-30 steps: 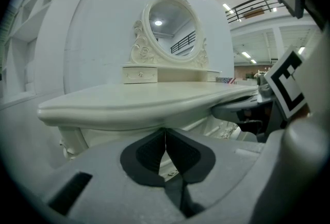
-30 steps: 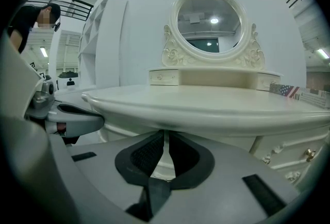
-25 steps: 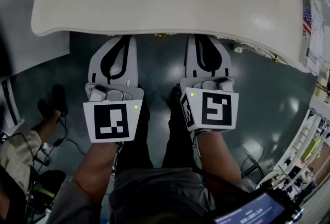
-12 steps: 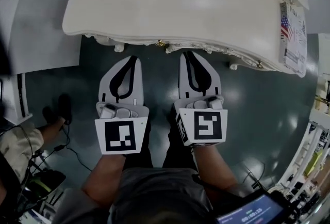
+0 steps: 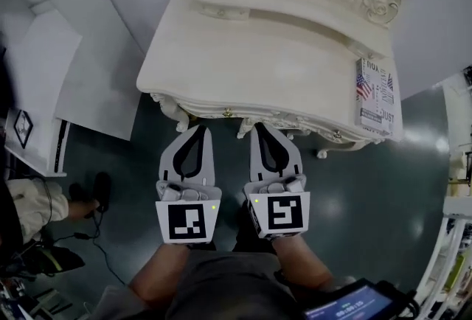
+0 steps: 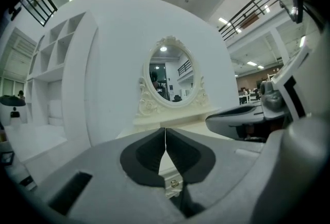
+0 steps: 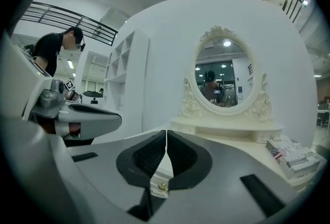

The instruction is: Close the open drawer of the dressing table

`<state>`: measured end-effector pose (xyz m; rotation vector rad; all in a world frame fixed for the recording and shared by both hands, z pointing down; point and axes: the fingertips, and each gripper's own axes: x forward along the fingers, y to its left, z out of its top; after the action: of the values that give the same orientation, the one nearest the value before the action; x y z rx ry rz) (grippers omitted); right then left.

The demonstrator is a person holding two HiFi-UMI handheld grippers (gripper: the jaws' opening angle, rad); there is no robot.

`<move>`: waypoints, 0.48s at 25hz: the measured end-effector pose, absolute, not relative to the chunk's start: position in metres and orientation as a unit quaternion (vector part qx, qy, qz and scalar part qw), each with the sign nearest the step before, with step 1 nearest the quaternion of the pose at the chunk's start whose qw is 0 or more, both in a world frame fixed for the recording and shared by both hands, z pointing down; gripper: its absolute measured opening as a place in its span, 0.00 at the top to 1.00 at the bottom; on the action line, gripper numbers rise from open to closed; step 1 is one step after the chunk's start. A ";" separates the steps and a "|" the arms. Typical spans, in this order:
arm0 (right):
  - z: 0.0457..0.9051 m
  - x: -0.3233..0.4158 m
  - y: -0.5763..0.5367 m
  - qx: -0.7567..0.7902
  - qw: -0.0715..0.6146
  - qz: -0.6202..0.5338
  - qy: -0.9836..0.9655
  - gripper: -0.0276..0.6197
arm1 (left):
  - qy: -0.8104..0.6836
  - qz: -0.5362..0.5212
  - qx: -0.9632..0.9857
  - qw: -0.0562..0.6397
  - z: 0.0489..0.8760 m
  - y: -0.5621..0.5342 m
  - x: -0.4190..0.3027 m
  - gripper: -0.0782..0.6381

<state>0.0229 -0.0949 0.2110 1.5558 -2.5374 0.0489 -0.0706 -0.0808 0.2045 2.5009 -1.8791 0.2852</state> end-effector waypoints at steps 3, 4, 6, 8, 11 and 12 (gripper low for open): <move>0.187 0.029 -0.078 0.513 0.067 -0.002 -0.855 0.93 | -0.610 0.074 0.789 -0.001 0.182 -0.061 -0.066 0.87; 0.181 0.030 -0.073 0.510 0.063 -0.007 -0.858 0.93 | -0.614 0.068 0.786 -0.002 0.175 -0.055 -0.066 0.87; 0.171 0.034 -0.063 0.504 0.056 -0.014 -0.862 0.93 | -0.622 0.061 0.781 -0.012 0.163 -0.045 -0.065 0.87; 0.162 0.037 -0.053 0.497 0.051 -0.022 -0.866 0.93 | -0.628 0.060 0.775 -0.028 0.152 -0.036 -0.064 0.87; 0.147 0.040 -0.042 0.485 0.042 -0.036 -0.873 0.94 | -0.638 0.056 0.767 -0.045 0.136 -0.024 -0.064 0.87; 0.143 0.042 -0.039 0.483 0.039 -0.039 -0.874 0.94 | -0.641 0.055 0.764 -0.049 0.132 -0.020 -0.063 0.87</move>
<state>0.0417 -0.0391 0.1426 1.4800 -2.6802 -0.1199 -0.0632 -0.0204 0.1320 2.4781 -2.0782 0.1787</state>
